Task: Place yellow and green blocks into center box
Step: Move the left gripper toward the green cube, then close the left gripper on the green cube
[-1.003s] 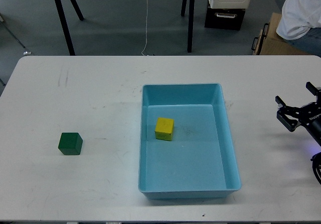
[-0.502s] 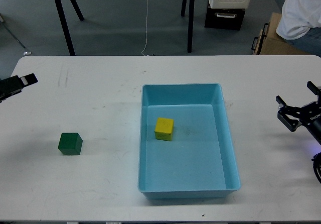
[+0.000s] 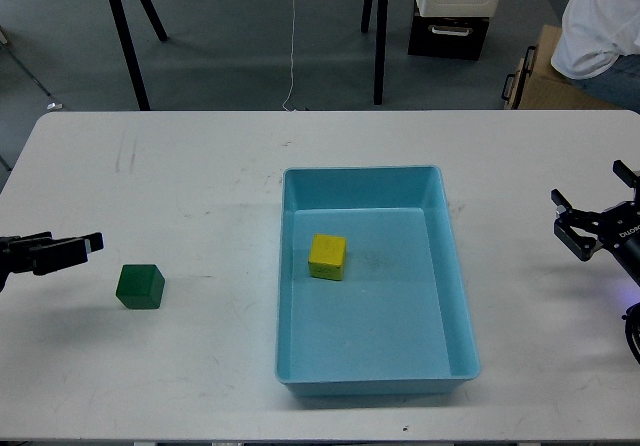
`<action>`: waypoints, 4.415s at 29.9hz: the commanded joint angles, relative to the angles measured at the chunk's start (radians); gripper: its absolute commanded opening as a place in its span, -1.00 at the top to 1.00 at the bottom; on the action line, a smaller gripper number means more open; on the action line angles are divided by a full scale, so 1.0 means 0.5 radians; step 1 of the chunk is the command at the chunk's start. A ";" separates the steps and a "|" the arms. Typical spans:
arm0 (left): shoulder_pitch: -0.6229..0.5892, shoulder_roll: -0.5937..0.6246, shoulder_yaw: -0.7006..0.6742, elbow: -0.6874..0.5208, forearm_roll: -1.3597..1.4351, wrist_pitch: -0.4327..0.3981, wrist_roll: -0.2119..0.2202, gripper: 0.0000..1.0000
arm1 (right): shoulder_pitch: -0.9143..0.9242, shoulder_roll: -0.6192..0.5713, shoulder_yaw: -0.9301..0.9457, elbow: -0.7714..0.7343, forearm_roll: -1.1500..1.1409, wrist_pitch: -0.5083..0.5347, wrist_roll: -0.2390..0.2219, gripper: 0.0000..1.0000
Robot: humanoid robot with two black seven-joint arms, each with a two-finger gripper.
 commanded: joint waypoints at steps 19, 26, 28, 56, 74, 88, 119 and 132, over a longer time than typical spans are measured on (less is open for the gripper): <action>0.165 0.002 0.044 -0.162 -0.042 0.161 0.133 -1.00 | -0.015 -0.005 0.002 0.017 -0.006 0.000 0.001 -0.94; 0.159 -0.010 0.059 -0.165 -0.045 0.176 0.127 -1.00 | -0.015 -0.014 0.002 0.014 -0.009 0.000 0.001 -0.94; 0.156 -0.041 0.084 -0.162 -0.039 0.209 0.130 -1.00 | -0.018 -0.014 0.002 0.014 -0.006 0.000 0.001 -0.94; -0.099 -0.246 0.384 0.000 -0.032 0.250 0.143 -1.00 | -0.028 -0.069 0.002 0.020 -0.009 0.000 0.001 -0.94; -0.127 -0.302 0.430 0.102 -0.026 0.250 0.146 -1.00 | -0.034 -0.078 0.002 0.020 -0.009 0.000 0.001 -0.94; -0.182 -0.394 0.526 0.148 -0.026 0.253 0.189 -1.00 | -0.034 -0.091 0.002 0.023 -0.009 0.000 0.001 -0.94; -0.216 -0.394 0.529 0.160 -0.011 0.391 0.170 -1.00 | -0.040 -0.112 0.002 0.042 -0.009 0.000 0.001 -0.94; -0.228 -0.479 0.673 0.163 0.057 0.516 0.161 -1.00 | -0.046 -0.124 0.002 0.057 -0.009 0.000 0.001 -0.94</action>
